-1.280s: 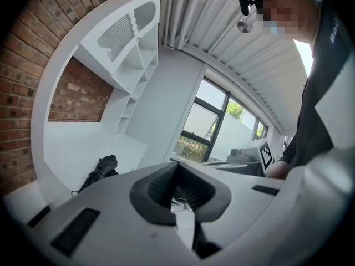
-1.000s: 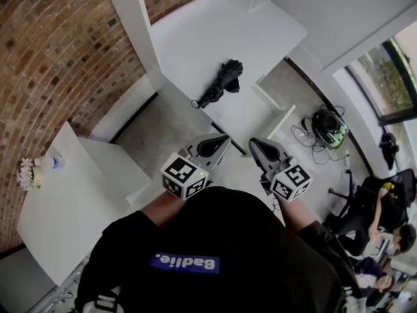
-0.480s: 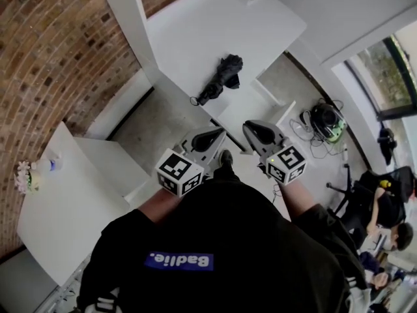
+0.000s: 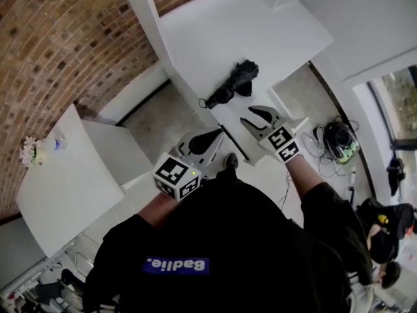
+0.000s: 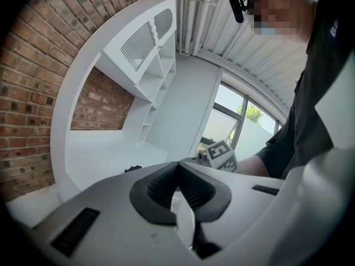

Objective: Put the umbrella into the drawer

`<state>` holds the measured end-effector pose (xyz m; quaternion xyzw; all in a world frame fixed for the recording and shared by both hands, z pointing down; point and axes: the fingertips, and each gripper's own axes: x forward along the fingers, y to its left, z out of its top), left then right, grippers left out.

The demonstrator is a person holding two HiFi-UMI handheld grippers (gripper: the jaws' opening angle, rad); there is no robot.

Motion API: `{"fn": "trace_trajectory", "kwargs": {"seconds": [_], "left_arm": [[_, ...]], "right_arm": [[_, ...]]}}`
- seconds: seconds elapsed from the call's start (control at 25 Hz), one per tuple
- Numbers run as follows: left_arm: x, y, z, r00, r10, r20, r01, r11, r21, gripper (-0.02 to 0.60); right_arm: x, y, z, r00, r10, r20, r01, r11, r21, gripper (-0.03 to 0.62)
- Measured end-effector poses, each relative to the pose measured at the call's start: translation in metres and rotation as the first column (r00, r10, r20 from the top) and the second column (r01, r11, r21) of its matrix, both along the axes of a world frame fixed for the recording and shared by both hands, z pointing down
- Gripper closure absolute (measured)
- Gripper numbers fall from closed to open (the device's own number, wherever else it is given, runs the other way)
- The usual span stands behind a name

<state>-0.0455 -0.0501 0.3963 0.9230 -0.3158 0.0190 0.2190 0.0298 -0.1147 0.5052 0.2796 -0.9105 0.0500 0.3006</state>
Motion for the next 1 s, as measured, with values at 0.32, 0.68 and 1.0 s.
{"fn": "trace_trajectory", "kwargs": {"seconds": [0.32, 0.68, 1.0], "left_arm": [[0.005, -0.017, 0.012, 0.994, -0.108, 0.004, 0.108, 0.994, -0.036, 0.578], [0.003, -0.015, 0.019, 0.986, -0.167, 0.005, 0.167, 0.984, -0.056, 0.578], [-0.008, -0.017, 0.027, 0.976, -0.215, 0.018, 0.216, 0.974, -0.063, 0.578]], "right_arm": [[0.000, -0.062, 0.060, 0.887, -0.282, -0.367, 0.332, 0.940, 0.082, 0.391], [-0.001, -0.098, 0.127, 0.503, -0.471, -0.725, 0.704, 0.709, 0.028, 0.352], [-0.009, -0.122, 0.159, 0.249, -0.533, -0.808, 0.842, 0.532, -0.091, 0.324]]}}
